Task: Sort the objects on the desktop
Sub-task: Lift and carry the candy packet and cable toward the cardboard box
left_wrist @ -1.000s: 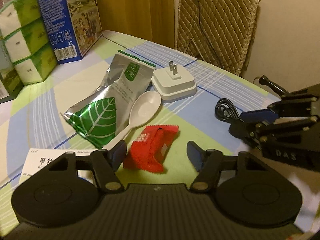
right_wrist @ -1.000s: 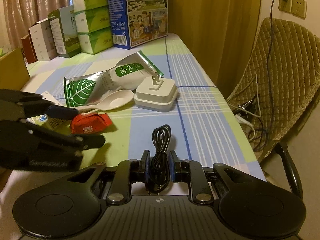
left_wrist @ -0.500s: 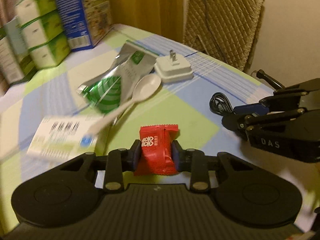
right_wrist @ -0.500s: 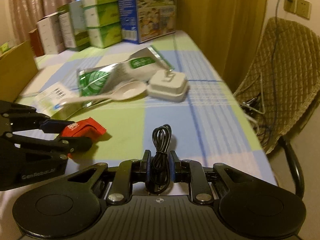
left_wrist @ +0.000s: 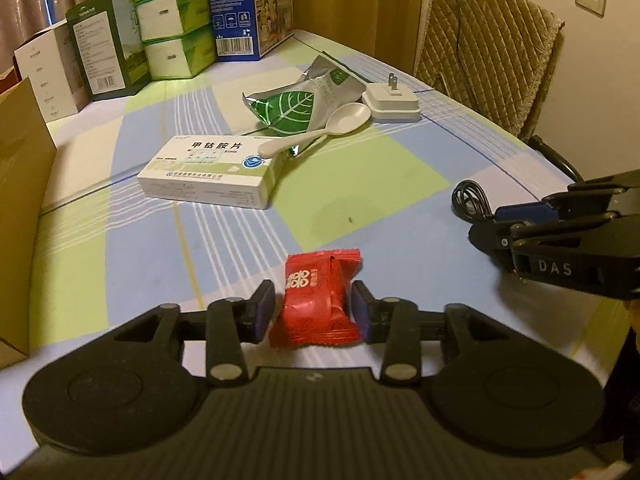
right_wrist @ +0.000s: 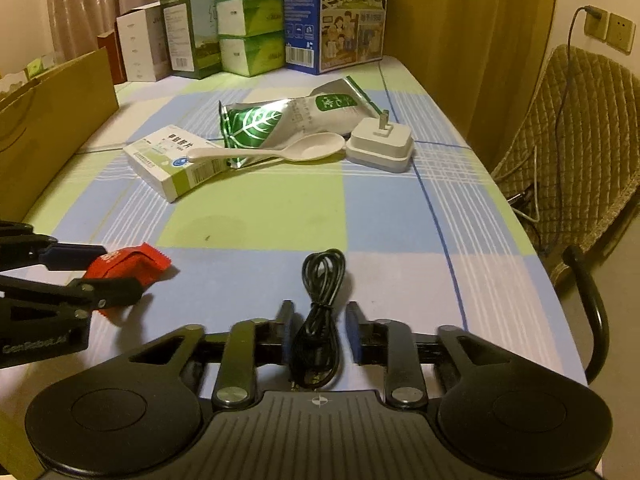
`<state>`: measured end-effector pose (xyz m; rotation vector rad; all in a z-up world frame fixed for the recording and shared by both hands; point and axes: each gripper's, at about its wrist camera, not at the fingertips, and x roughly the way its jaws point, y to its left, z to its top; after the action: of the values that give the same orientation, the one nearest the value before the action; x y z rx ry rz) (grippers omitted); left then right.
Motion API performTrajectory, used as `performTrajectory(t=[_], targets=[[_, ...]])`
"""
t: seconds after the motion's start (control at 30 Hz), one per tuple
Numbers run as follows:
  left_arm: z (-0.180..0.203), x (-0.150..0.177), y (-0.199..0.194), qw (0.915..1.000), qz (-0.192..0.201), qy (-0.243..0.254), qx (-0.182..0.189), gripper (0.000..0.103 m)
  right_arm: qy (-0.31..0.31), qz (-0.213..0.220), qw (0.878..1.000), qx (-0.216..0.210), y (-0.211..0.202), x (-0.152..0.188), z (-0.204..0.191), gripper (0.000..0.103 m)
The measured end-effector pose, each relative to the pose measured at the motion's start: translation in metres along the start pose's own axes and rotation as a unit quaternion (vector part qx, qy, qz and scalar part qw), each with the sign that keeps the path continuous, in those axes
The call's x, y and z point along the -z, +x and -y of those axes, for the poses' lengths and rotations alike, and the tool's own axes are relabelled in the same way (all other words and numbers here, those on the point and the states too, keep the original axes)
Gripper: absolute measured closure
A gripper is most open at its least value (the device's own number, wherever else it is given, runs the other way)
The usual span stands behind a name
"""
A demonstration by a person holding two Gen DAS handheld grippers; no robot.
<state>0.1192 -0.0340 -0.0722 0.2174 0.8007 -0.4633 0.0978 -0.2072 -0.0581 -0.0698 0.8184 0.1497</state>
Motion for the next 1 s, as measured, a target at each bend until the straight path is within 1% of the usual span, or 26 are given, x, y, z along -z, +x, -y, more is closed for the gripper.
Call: performTrajectory(t=[0.1, 0.3, 0.37, 0.4, 0.43, 0.53, 0.77, 0.8, 0.87, 0.9, 0.93, 1.0], targets=[[-0.003, -0.001, 0.001, 1.0, 0.004, -0.004, -0.002, 0.058, 0.0, 0.002, 1.0, 0.0, 0.0, -0.001, 0.003, 0.063], [-0.005, -0.002, 0.008, 0.9999, -0.007, -0.001, 0.012, 0.06, 0.012, 0.005, 1.0, 0.006, 0.002, -0.002, 0.008, 0.061], [-0.005, -0.002, 0.008, 0.9999, -0.006, 0.0, 0.014, 0.066, 0.008, 0.006, 1.0, 0.007, 0.004, -0.003, 0.007, 0.061], [-0.004, -0.002, 0.008, 0.9998, -0.006, 0.0, 0.019, 0.074, 0.007, 0.007, 1.0, 0.006, 0.005, -0.004, 0.007, 0.061], [-0.003, -0.002, 0.007, 0.9998, -0.006, 0.002, 0.019, 0.076, 0.005, 0.008, 1.0, 0.005, 0.007, -0.005, 0.006, 0.061], [0.0, -0.002, 0.005, 0.9998, -0.004, 0.01, 0.014, 0.078, -0.002, 0.012, 1.0, 0.003, 0.012, -0.007, 0.003, 0.061], [-0.004, -0.003, -0.003, 0.9999, 0.004, -0.009, 0.014, 0.078, -0.021, 0.02, 1.0, -0.002, 0.021, -0.013, -0.002, 0.062], [-0.004, -0.003, -0.003, 0.9999, 0.004, -0.009, 0.013, 0.078, -0.022, 0.02, 1.0, -0.005, 0.021, -0.013, -0.002, 0.068], [-0.004, -0.003, -0.004, 0.9999, 0.004, -0.01, 0.014, 0.078, -0.028, 0.021, 0.999, -0.002, 0.02, -0.013, -0.004, 0.084], [-0.004, -0.003, -0.004, 0.9998, 0.005, -0.009, 0.014, 0.078, -0.031, 0.021, 0.999, 0.002, 0.019, -0.012, -0.006, 0.086], [-0.003, -0.003, -0.004, 0.9998, 0.005, -0.009, 0.014, 0.078, -0.027, 0.022, 0.999, 0.002, 0.018, -0.012, -0.006, 0.095], [-0.003, -0.002, -0.005, 0.9998, 0.005, -0.01, 0.015, 0.078, -0.017, 0.026, 1.0, 0.001, 0.014, -0.012, -0.006, 0.096]])
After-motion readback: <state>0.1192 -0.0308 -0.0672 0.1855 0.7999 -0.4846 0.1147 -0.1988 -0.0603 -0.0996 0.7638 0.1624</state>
